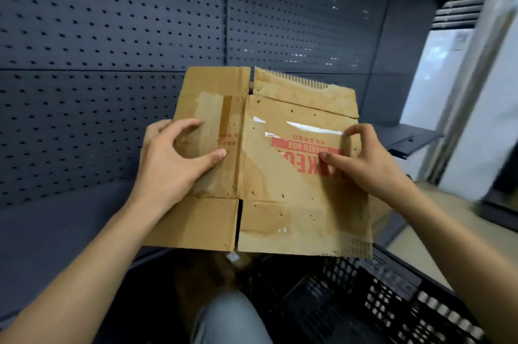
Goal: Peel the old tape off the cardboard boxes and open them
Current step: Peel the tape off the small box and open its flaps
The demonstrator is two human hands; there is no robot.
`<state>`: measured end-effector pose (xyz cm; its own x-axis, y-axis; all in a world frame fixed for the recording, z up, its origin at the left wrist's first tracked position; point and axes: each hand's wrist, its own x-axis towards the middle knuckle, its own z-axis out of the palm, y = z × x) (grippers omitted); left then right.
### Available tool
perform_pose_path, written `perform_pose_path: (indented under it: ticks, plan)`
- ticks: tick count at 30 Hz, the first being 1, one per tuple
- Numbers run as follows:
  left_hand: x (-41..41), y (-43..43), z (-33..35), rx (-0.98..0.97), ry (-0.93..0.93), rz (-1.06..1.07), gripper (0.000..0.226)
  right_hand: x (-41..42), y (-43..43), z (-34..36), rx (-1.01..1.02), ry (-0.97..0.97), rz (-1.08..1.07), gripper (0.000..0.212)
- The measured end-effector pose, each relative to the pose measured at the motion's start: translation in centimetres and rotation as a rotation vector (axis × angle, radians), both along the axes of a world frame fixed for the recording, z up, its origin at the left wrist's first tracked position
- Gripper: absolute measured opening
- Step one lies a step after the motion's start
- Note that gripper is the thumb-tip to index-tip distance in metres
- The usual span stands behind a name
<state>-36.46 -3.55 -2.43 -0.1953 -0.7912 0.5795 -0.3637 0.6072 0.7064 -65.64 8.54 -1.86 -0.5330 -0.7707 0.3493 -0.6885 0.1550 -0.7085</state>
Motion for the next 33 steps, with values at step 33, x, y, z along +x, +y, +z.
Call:
perform_pose_path:
  ticks: [33]
  plan:
    - [-27.2, 0.5, -28.7, 0.537, -0.809, -0.682, 0.076, -13.2, 14.8, -32.4, 1.050, -0.417, -0.261, 0.085]
